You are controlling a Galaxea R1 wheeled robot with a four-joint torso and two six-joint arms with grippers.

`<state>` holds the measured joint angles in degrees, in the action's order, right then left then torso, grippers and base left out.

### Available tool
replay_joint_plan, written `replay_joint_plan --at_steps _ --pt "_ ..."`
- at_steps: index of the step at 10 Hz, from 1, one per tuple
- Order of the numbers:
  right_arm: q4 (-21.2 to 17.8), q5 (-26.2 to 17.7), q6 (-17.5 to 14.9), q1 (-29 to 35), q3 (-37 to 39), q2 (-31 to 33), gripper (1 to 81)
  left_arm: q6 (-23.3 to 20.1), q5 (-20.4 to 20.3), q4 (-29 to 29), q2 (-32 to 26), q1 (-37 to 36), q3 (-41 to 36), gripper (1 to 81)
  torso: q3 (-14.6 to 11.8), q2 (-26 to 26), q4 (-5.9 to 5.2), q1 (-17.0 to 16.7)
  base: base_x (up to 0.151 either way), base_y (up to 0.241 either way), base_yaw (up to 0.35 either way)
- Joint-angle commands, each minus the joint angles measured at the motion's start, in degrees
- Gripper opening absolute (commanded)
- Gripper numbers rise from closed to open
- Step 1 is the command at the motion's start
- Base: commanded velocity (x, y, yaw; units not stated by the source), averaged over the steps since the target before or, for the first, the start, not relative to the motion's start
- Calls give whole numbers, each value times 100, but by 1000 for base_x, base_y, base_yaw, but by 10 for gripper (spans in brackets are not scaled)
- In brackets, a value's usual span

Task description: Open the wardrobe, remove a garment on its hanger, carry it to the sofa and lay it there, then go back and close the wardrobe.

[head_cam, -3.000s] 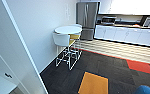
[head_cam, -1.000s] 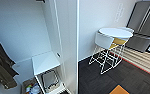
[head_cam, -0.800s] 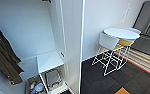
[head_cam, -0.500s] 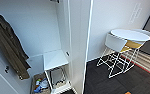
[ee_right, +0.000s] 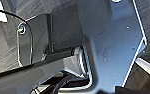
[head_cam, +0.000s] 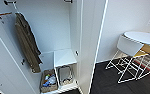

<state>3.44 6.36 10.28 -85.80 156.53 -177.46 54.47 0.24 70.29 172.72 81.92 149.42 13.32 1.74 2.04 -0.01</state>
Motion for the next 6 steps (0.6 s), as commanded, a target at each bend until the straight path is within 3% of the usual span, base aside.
replay_joint_plan --at_steps 1,6 --pt "34 -329 -26 172 -9 -47 811 -6 204 -15 18 -172 -44 811 0 0 0 1 0 0 303" --pt "34 -329 -17 164 -9 -55 811 -15 204 20 53 -154 -36 811 0 0 0 1 0 0 305"
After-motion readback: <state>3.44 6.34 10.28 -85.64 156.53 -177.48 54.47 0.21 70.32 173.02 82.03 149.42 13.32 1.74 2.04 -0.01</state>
